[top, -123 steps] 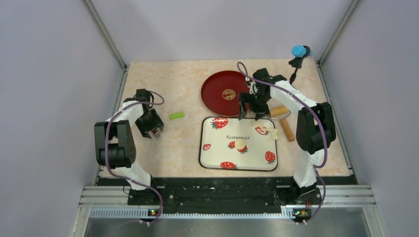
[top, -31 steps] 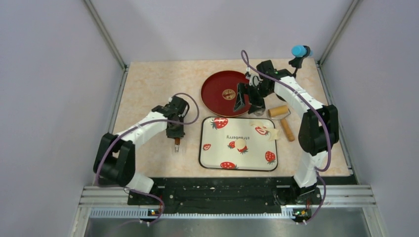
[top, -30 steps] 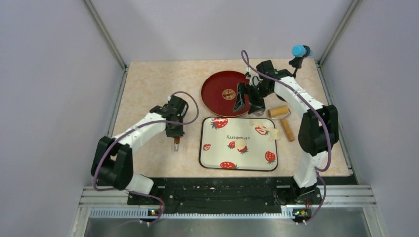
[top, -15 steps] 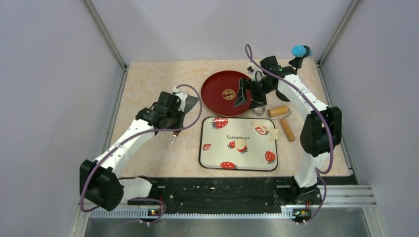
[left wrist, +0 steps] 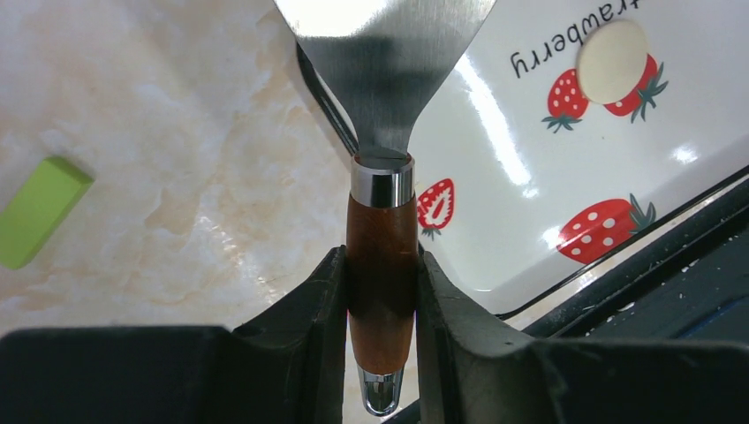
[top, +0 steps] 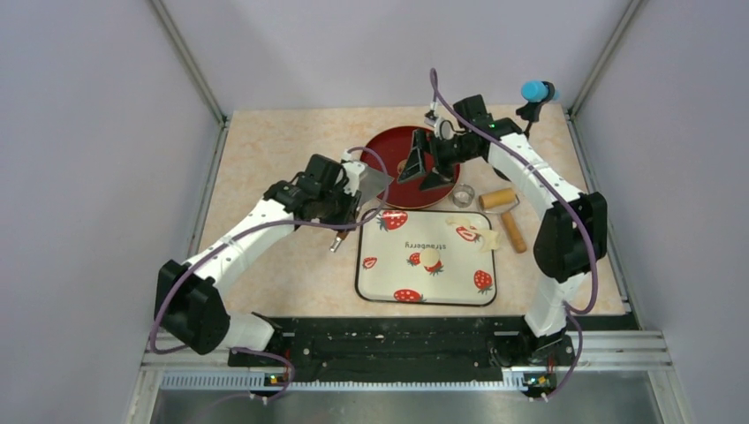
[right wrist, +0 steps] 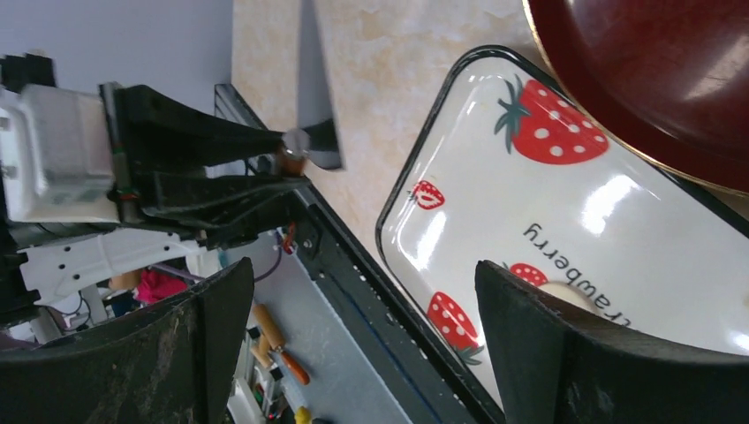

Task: Roll out the dumpling wrappers from the dough

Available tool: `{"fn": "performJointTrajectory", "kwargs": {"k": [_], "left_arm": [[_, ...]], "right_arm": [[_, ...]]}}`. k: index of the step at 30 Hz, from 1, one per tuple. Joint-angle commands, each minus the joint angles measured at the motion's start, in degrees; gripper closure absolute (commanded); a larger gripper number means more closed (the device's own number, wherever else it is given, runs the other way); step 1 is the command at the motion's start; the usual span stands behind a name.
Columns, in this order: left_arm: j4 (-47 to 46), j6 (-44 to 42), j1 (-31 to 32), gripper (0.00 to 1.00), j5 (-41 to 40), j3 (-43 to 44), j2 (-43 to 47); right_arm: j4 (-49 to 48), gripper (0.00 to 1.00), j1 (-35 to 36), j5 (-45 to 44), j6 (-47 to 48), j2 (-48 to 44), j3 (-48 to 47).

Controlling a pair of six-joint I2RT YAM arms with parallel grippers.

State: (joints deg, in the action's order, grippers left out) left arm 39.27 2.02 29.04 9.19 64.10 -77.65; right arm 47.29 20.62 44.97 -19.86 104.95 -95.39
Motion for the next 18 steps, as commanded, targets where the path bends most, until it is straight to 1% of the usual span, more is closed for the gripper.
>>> {"fn": "performJointTrajectory", "kwargs": {"k": [1,6,10,12,14,15,18], "left_arm": [[0.6,2.9,2.9,1.00,-0.8,4.6,-2.5],[0.7,3.2,5.4,1.00,-1.8,5.8,-3.0],[-0.7,3.8,6.1,1.00,-1.9,5.1,-1.6],[-2.2,3.3,6.3,1.00,-1.4,3.8,0.0],[-4.3,2.5,6.6,1.00,-1.8,1.9,2.7],[-5.7,2.0,6.6,1.00,-2.2,0.9,4.2],[-10.4,0.2,6.7,1.00,-3.0,-3.8,9.2]], "right_arm": [[-4.0,0.08,2.3,2.2,-3.1,-0.2,-2.6],[-2.6,0.09,3.6,-1.3,-4.3,2.2,-3.9],[1.5,0.17,4.9,-5.1,-2.9,5.4,-5.6],[2.3,0.22,5.4,-6.1,-2.7,6.8,-5.8],[3.1,0.24,6.0,-7.3,-2.5,7.7,-6.1],[3.5,0.27,6.1,-7.9,-2.1,8.0,-6.2],[4.2,0.29,6.4,-9.2,-1.5,8.4,-5.6]]}}
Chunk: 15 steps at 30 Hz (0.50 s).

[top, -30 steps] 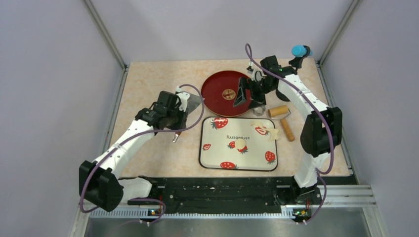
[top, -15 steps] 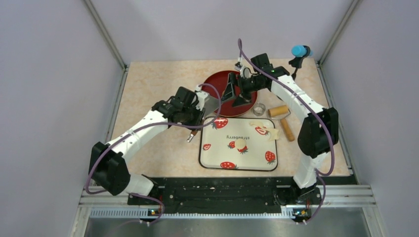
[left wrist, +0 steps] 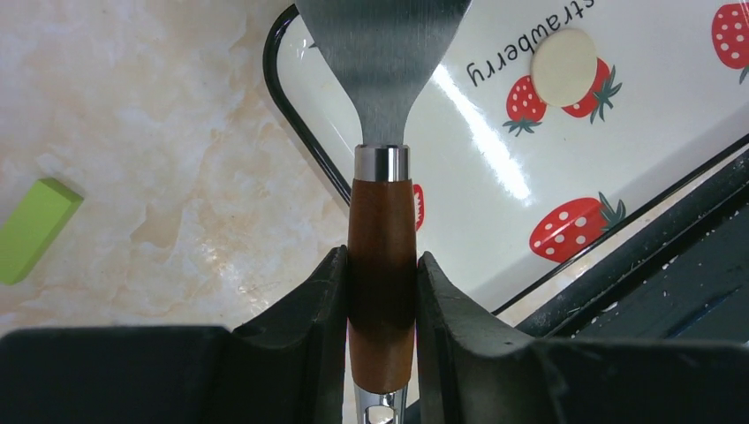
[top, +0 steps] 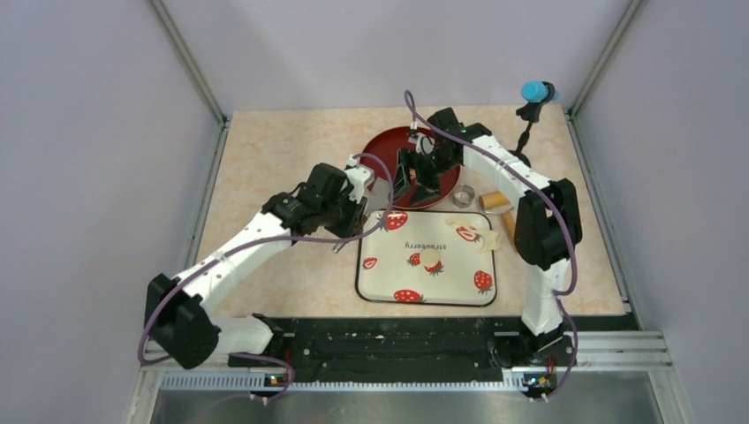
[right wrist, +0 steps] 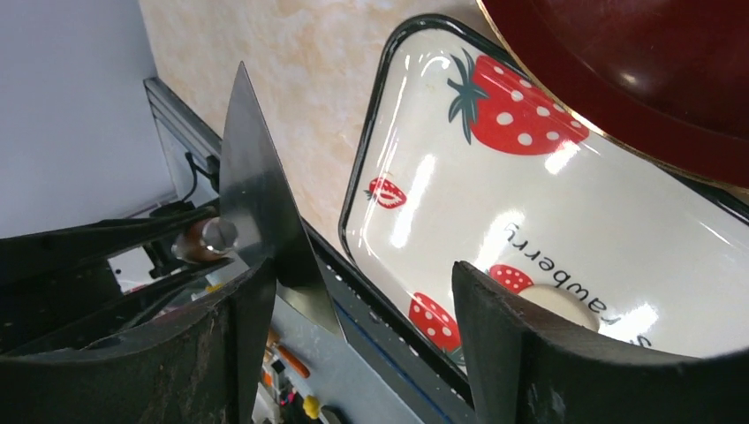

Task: Roll out the dumpling wrappers from the dough

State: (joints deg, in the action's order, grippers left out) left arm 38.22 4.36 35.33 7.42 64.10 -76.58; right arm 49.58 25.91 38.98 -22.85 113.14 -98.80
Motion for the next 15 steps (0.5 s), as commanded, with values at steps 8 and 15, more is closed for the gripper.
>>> {"fn": "performJointTrajectory", "kwargs": {"k": [8,15], "left_arm": [[-16.3,-6.7,0.5,1.00,-3.5,-11.3,16.0],[-15.9,-7.6,0.5,1.00,-9.0,-12.9,15.5]], "right_arm": [[0.1,0.27,1.2,-3.0,1.3,-2.2,-1.9],[-5.7,0.19,-0.2,-5.0,-0.6,-8.0,1.2]]}}
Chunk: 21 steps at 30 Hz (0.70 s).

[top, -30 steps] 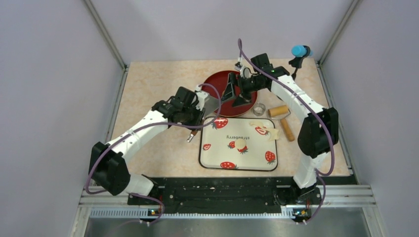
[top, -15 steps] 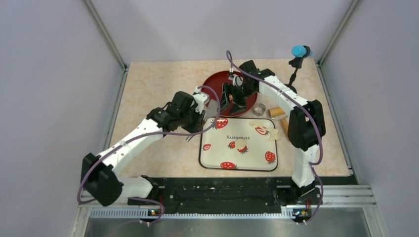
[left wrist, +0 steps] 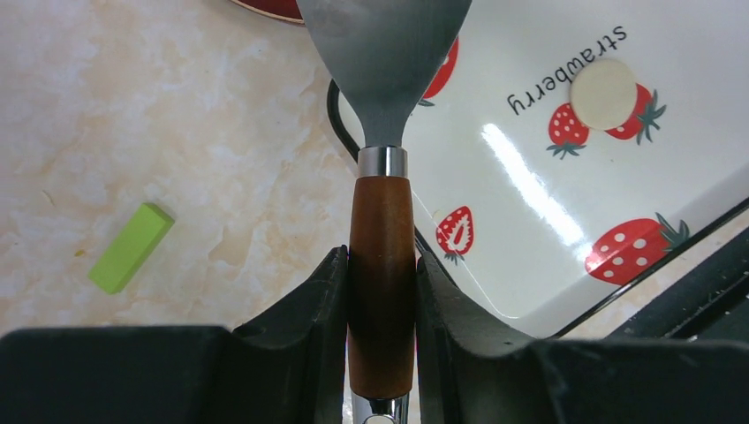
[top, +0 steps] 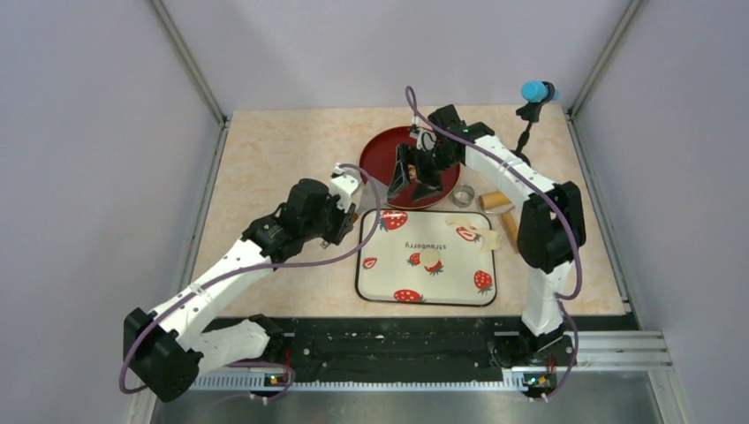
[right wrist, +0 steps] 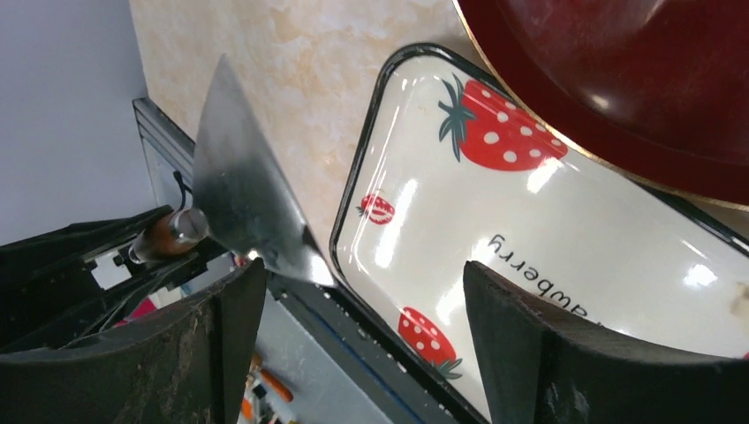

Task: Roll out the dumpling wrappers from the dough

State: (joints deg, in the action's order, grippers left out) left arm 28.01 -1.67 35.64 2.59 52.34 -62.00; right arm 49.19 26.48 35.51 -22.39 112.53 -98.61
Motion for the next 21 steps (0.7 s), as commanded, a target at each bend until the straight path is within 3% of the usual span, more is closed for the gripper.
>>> {"fn": "performJointTrajectory", "kwargs": {"k": [1,11,21], "left_arm": [[-6.1,-2.1,0.1,1.00,-4.4,-1.6,1.0],[-9.2,-11.9,0.2,1.00,-0.6,-5.6,-0.2],[-13.2,-18.9,0.2,1.00,2.5,-11.7,-1.3]], "right_arm": [[-6.3,0.19,-1.4,-1.8,-1.4,-8.5,2.3],[-9.1,0.14,-11.2,-2.5,0.3,-18.2,17.8],[-6.9,0.12,-19.9,-11.0,0.3,-29.7,34.2]]}}
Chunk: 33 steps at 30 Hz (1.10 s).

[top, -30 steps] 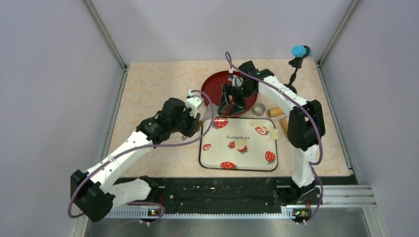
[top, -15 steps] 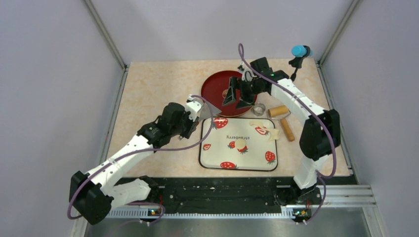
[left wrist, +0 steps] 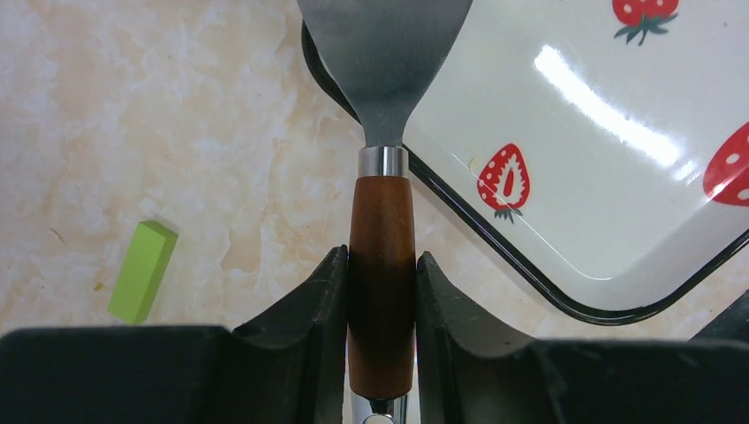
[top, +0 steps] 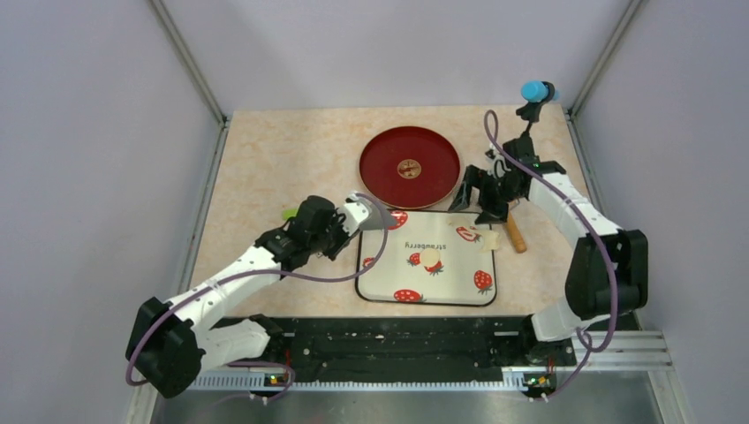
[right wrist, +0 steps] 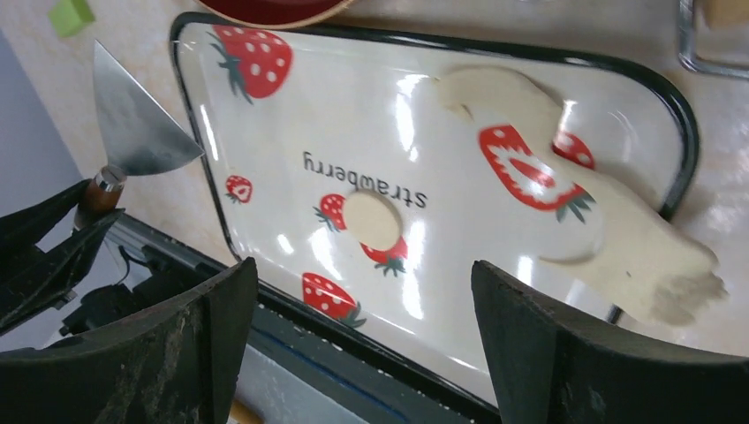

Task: Roll out the dumpling wrappers from the dough

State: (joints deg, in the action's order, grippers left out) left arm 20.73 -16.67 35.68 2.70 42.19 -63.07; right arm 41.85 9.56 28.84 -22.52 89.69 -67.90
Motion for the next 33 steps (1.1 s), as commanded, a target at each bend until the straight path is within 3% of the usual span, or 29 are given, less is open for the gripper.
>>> {"fn": "performJointTrajectory", "kwargs": {"k": [1,12,26,33], "left_arm": [[-6.1,-4.1,0.1,1.00,2.6,-1.9,-0.4],[-6.7,-7.9,0.2,1.00,7.0,-2.6,-3.2],[-6.6,-11.0,0.3,1.00,13.6,-1.4,-8.3],[-7.6,-11.1,0.8,1.00,10.4,-1.3,-10.6]], "right_arm": [[0.8,0.11,-3.7,-5.3,0.3,-8.0,4.4],[3.5,0.10,-13.6,-12.5,-1.0,-14.8,11.0],[-0.9,0.12,-14.0,-7.3,-0.1,-11.5,19.7],[-3.1,0.15,-14.0,-4.9,0.2,-9.9,22.1]]}}
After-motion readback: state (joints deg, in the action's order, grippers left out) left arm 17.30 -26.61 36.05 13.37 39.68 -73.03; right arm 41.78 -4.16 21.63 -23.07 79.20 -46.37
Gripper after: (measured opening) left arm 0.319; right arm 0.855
